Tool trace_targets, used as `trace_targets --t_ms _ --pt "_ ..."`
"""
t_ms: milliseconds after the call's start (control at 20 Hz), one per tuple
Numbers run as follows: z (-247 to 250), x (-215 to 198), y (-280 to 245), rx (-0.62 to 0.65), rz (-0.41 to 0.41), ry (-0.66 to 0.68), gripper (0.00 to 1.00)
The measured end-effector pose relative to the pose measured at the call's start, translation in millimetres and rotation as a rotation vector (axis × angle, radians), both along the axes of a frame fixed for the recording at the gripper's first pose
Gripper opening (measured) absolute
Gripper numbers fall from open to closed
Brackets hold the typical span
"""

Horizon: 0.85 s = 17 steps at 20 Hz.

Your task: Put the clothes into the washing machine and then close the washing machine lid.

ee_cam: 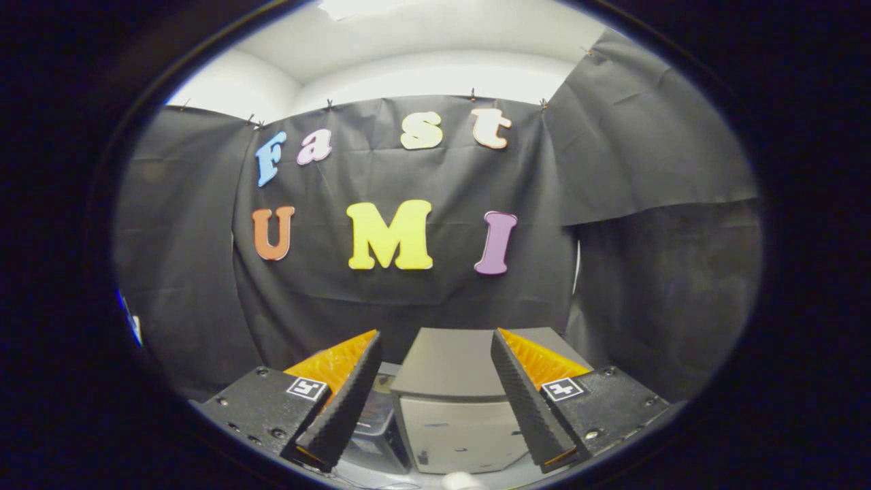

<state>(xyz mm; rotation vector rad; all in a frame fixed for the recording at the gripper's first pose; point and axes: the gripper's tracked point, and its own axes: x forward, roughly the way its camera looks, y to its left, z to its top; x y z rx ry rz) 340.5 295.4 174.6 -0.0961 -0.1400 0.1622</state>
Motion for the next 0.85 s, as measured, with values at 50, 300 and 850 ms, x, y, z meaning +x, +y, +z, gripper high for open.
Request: trace_targets --t_ms 50,300,850 --pt "-4.0 -0.5 -10.6 -0.009 -0.016 -0.018 1.0" --pt "-45.2 -12.2 -38.9 0.049 -0.05 0.042 1.0" --pt "-100.6 -29.3 -65.9 0.021 -0.099 0.176 1.0"
